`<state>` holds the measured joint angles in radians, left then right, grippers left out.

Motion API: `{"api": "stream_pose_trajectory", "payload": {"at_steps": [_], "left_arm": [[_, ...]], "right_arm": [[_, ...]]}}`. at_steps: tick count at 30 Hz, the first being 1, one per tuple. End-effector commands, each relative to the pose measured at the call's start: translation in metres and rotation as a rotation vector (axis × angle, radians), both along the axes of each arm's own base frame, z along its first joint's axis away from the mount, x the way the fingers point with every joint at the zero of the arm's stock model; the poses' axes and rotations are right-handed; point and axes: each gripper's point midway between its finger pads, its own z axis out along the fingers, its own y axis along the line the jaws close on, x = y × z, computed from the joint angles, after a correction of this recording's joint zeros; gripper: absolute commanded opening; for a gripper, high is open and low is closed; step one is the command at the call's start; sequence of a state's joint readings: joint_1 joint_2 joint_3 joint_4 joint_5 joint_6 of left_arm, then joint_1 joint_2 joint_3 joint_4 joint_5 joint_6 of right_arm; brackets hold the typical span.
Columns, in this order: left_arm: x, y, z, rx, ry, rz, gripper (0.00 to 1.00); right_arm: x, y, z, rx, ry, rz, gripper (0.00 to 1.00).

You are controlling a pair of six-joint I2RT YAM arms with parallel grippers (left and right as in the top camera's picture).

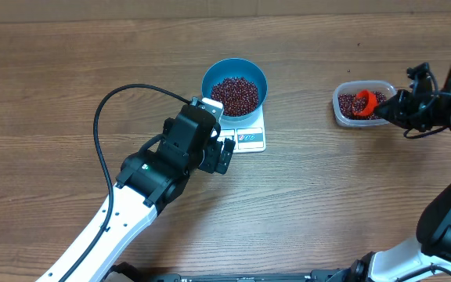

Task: Scoop item into bowl and weigh 150g on scale
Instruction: 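Scoop a small amount of beans with the red scoop, right gripper, then carry the red scoop left over the blue bowl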

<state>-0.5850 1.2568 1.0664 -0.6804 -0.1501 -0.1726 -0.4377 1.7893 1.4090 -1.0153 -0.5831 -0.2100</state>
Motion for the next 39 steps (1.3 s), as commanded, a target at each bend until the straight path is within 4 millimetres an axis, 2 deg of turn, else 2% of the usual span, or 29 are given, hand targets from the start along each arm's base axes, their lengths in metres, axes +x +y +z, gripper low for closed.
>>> {"api": "stream_pose_trajectory", "payload": {"at_steps": [1, 12, 21, 24, 28, 39], "left_arm": [[0.0, 0.0, -0.002, 0.004, 0.003, -0.013, 1.0], [0.0, 0.0, -0.002, 0.004, 0.003, -0.013, 1.0], [0.0, 0.0, -0.002, 0.004, 0.003, -0.013, 1.0], [0.0, 0.0, -0.002, 0.004, 0.003, -0.013, 1.0], [0.0, 0.0, -0.002, 0.004, 0.003, -0.013, 1.0], [0.0, 0.0, -0.002, 0.004, 0.003, -0.013, 0.99]], "right_arm": [[0.004, 0.001, 0.016, 0.1, -0.059, -0.007, 0.04], [-0.008, 0.005, 0.035, 0.237, -0.039, -0.035, 0.04], [0.0, 0.025, 0.078, 0.226, -0.059, 0.028, 0.04], [0.006, 0.041, 0.095, 0.211, -0.089, 0.079, 0.04], [0.013, 0.071, 0.107, 0.198, -0.118, 0.164, 0.04], [0.023, 0.181, 0.116, 0.161, -0.227, 0.464, 0.04]]}}
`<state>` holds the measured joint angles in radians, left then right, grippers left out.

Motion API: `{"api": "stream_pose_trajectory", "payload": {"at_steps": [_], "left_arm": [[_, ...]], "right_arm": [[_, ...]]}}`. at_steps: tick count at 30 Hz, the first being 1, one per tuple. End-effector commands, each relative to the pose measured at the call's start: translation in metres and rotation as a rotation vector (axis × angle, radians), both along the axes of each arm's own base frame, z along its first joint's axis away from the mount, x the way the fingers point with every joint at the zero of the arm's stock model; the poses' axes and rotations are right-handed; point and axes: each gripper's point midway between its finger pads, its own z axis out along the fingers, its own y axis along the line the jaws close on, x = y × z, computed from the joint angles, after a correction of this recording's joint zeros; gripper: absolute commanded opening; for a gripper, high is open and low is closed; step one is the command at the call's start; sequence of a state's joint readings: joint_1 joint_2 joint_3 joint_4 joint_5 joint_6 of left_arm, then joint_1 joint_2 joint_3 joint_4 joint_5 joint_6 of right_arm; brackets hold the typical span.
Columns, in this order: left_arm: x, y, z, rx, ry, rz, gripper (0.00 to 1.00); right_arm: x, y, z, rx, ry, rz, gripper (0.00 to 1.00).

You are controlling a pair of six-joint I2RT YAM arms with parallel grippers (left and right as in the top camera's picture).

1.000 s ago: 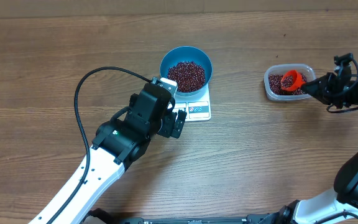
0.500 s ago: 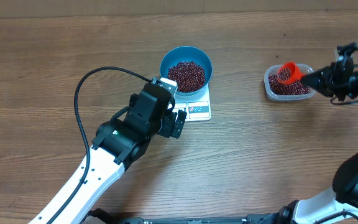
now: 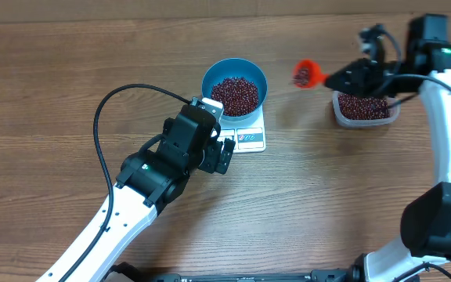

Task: Scoop item into bowl and weigh 150g on scale
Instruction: 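Carry the red scoop left over the blue bowl, then tilt the red scoop slightly to trickle beans into the blue bowl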

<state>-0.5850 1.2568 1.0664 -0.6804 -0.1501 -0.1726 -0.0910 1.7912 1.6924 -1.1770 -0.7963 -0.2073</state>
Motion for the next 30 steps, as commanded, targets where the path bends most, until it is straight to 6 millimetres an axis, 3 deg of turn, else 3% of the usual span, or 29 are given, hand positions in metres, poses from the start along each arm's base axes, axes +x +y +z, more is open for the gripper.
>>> {"api": "stream_pose_trajectory", "payload": {"at_steps": [1, 8, 13, 30], "left_arm": [[0.0, 0.0, -0.002, 0.004, 0.003, -0.013, 1.0], [0.0, 0.0, -0.002, 0.004, 0.003, -0.013, 1.0], [0.0, 0.0, -0.002, 0.004, 0.003, -0.013, 1.0], [0.0, 0.0, -0.002, 0.004, 0.003, -0.013, 1.0]], "right_arm": [[0.003, 0.03, 0.015, -0.016, -0.084, 0.076, 0.04], [0.012, 0.073, 0.005, -0.191, -0.197, 0.151, 0.04], [0.012, 0.093, 0.002, -0.266, -0.243, 0.181, 0.04], [0.015, 0.096, 0.0, -0.319, -0.271, 0.179, 0.04]]}}
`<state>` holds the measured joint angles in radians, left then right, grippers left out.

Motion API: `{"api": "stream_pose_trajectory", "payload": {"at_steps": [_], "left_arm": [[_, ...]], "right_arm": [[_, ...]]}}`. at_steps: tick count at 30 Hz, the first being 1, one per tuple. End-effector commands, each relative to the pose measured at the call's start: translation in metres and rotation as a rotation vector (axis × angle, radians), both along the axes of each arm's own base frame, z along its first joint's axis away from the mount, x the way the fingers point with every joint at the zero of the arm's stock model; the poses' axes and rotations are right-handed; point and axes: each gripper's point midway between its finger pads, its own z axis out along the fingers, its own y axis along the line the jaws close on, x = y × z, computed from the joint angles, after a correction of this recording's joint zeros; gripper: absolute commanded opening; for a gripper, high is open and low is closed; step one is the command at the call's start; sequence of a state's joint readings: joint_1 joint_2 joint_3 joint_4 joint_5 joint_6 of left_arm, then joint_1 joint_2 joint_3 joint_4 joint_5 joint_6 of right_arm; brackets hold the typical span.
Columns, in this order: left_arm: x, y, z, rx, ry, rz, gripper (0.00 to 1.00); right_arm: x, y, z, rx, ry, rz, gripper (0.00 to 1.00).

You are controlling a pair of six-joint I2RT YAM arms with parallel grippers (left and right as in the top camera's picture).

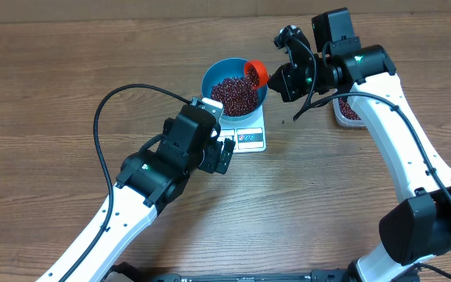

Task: Scoop item into bowl and weigh 150g on scale
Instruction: 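Tilt the red scoop slightly to trickle beans into the blue bowl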

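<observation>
A blue bowl (234,84) full of dark red beans sits on a small white scale (244,137) at the table's middle back. My right gripper (282,80) is shut on the handle of a red scoop (256,74), whose cup is tilted over the bowl's right rim. A clear tub (346,110) of beans stands to the right, mostly hidden behind the right arm. My left gripper (224,155) rests beside the scale's front left corner; its jaws look slightly apart with nothing in them.
A black cable (112,106) loops over the table from the left arm. The right arm (390,117) stretches across the back right of the wooden table (53,94).
My right gripper has carried the red scoop left, from midway between tub and bowl to the bowl's right rim, where it now tilts. The left arm has not moved.
First the right gripper held the scoop down in the bean tub at the right. Then the scoop was lifted, held in the air between tub and bowl. Now it is tipped over the bowl on the scale. The left arm stayed by the scale throughout.
</observation>
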<state>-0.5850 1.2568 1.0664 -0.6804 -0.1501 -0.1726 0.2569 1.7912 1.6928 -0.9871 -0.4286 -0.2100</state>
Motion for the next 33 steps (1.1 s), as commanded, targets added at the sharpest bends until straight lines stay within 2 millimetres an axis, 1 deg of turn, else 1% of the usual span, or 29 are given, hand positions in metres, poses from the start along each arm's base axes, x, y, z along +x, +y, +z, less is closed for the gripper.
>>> {"api": "stream_pose_trajectory", "payload": {"at_steps": [1, 16, 22, 33], "left_arm": [[-0.0004, 0.0003, -0.002, 0.004, 0.003, -0.013, 1.0], [-0.0004, 0.0003, -0.002, 0.004, 0.003, -0.013, 1.0], [-0.0004, 0.0003, -0.002, 0.004, 0.003, -0.013, 1.0], [-0.0004, 0.0002, -0.002, 0.004, 0.003, -0.013, 1.0]], "right_arm": [[0.0065, 0.0002, 0.0158, 0.003, -0.055, 0.0, 0.04], [0.0067, 0.0003, 0.0159, 0.001, -0.059, 0.004, 0.04], [0.0067, 0.0003, 0.0159, -0.052, -0.139, 0.118, 0.04], [0.0067, 0.0005, 0.0157, -0.052, -0.138, 0.118, 0.04]]}}
